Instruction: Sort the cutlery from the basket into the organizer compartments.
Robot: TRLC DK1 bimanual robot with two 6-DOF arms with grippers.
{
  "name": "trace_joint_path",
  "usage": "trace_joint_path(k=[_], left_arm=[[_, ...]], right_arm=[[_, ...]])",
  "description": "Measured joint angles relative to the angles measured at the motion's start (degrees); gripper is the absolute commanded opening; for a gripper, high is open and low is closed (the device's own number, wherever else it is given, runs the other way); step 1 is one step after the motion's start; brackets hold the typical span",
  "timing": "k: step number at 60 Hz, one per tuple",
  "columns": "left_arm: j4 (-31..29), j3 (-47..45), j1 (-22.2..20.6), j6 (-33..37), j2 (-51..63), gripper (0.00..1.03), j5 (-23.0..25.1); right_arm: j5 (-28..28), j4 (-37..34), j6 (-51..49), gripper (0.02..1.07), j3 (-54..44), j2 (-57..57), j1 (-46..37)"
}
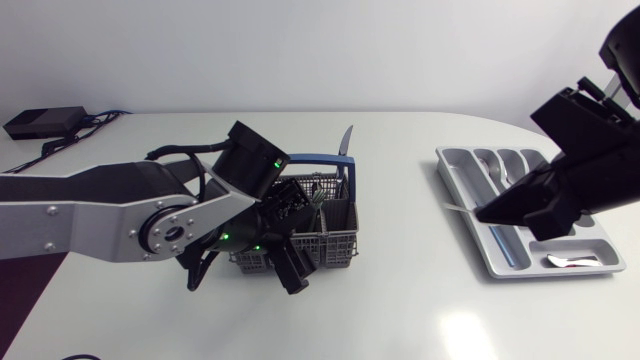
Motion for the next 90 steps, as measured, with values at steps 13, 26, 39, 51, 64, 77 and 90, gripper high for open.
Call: trace_joint_path(k=[13,26,39,51,64,77,90], left_arm=[[0.0,0.0,-0.2,0.0,0.0,0.91,0.0],[0.0,0.0,-0.5,0.0,0.0,0.91,0.0],[0.0,0.0,-0.4,0.0,0.0,0.91,0.0],[0.0,0.0,-0.4,0.0,0.0,0.91,0.0],[-0.2,0.0,-0.4,0.0,-0.2,0.91,0.0],[-1.1,0.0,-0.4,0.0,-1.9,0.92,0.0],[-2.4,0.0,-0.4,0.0,-3.0,0.92,0.0]], right_arm=[[8.1,1.0,-3.7,0.08,-5.7,-0.3,-15.0],[12.4,6.5,-7.3,0.08,-9.8,-0.2,-28.0],[17.6,20.2,-9.7,0.08,-14.6,6.8,-37.9],[18.2,27.3,-9.7,0.08,-16.0,16.8,-42.5],[18.3,32.1,-9.5,0.08,-16.0,23.4,-43.2],[19.0,34.8,-7.1,0.13,-14.7,28.4,-42.8],[19.1,35.2,-3.6,0.23,-12.8,32.1,-39.7]])
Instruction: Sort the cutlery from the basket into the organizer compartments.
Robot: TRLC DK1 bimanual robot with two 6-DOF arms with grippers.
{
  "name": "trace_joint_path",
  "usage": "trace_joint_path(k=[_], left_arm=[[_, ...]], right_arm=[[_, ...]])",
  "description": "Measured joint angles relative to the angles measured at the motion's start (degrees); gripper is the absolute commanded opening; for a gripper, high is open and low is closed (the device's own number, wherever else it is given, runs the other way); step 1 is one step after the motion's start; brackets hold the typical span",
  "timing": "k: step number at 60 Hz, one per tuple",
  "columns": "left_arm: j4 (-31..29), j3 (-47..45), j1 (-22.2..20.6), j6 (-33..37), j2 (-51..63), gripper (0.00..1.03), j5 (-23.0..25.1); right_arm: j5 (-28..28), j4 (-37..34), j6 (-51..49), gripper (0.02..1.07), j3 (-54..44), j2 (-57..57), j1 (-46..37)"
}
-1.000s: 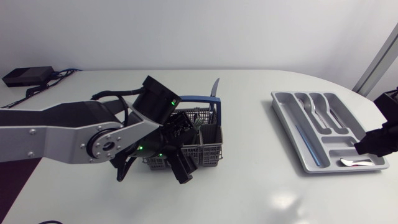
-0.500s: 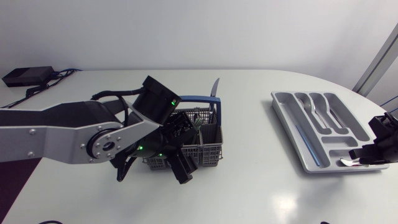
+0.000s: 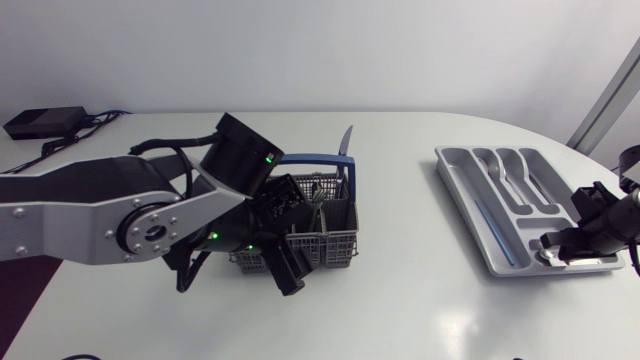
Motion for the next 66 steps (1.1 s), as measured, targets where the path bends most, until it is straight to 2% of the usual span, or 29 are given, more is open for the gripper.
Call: trace_joint_path(k=[2,6,11,15,30,40,54,66], left_arm=[[-0.1,0.0,0.0,0.0,-0.2,0.92,0.0],[-0.6,0.0,0.1,0.0,-0.6,0.92,0.0],[-1.1,0.0,0.4,0.0,-1.5,0.92,0.0],[-1.2,-0.1,0.6,0.0,-2.2,0.92,0.0],[-2.5,-1.0,1.0,0.0,-3.7,0.92,0.0],[-3.9,-1.6,3.0,0.0,-6.4,0.92,0.0],[-4.8,-3.5,4.1,0.0,-10.6,0.93,0.0],[-5.6,-7.2,7.3,0.0,-13.9,0.94,0.0]], right_arm=[[-0.1,0.1,0.3,0.23,0.3,0.5,0.5],[-0.6,0.3,1.0,0.3,0.7,1.4,1.7],[-1.5,0.1,1.5,0.53,1.2,1.6,3.0],[-2.2,-0.2,1.8,0.63,2.0,1.6,3.7],[-3.2,-4.2,1.8,0.81,3.8,-0.2,3.7],[-5.2,-7.3,1.8,0.82,3.8,-8.4,4.0],[-7.3,-8.0,1.8,0.84,1.8,-19.2,9.3],[-9.1,-8.5,3.0,0.85,-2.8,-27.4,21.6]])
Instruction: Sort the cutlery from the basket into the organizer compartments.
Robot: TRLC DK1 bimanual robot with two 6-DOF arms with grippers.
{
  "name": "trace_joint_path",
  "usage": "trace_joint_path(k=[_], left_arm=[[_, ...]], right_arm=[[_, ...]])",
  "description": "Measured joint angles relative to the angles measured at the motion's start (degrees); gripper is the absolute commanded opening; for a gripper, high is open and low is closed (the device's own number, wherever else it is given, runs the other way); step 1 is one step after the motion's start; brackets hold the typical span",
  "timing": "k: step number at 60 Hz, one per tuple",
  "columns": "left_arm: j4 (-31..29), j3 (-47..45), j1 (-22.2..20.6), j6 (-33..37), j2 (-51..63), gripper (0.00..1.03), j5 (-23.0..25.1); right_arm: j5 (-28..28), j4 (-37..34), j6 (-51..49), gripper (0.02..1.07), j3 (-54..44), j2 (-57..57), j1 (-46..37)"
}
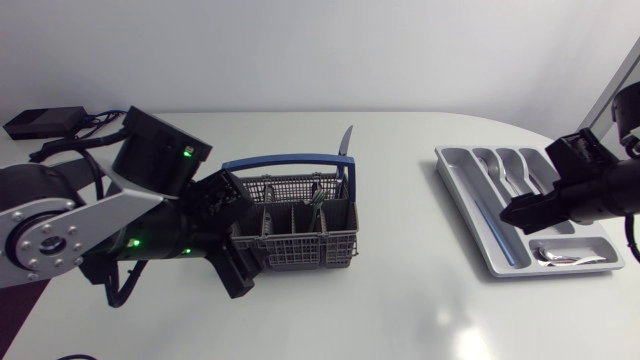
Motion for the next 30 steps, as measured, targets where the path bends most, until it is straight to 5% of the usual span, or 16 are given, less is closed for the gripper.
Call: trace_joint_path(k=[30], left_arm=[[-2.0,-5.2,9.6,0.5,-5.9,0.94,0.4]], right_arm=[[-2.7,10.6,9.0,0.85,-0.9,0.7,21.9]])
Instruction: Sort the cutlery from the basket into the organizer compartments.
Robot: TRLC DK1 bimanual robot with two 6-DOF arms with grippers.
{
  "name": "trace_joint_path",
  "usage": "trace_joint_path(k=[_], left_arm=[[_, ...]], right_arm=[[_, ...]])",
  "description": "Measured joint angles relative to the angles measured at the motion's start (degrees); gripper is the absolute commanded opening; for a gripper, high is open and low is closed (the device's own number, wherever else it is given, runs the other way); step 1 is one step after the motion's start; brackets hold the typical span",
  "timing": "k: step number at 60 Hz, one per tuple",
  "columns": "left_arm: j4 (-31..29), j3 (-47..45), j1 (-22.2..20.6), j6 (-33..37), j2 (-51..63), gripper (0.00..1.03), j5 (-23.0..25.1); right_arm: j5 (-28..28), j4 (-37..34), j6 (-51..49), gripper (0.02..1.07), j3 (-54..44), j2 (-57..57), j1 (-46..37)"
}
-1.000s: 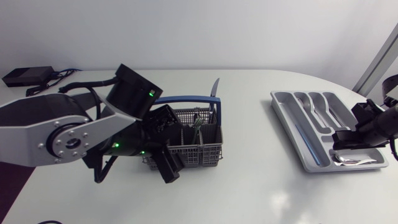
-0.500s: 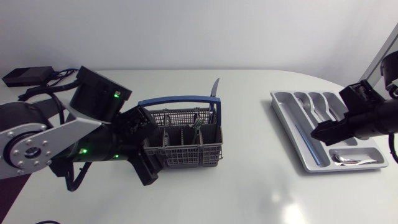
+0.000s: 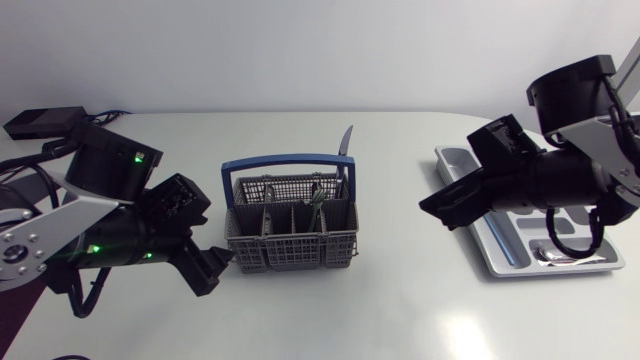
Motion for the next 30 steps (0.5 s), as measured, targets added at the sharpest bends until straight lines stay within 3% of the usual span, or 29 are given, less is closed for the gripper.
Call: trace_joint_path(k=[13,19,27,30], left_arm=[[1.2,-0.7,4.2,1.2,0.7,0.94,1.3],[1.4,-0.9,4.2,1.2,0.8,0.94,1.9],[1.4,-0.9,4.2,1.4,0.7,0.94,2.8],[1.4,-0.9,4.2,1.6,0.7,0.94,2.8]], right_arm=[[-4.6,3.8,0.9,0.85,-0.2,2.6,5.0],[-7.0,8.7,-3.1,0.85,-2.1,1.3,8.5],[-8.8,9.4,-10.0,0.85,-2.8,1.0,10.2],[-8.9,9.7,-12.7,0.9,-2.8,1.2,10.4]])
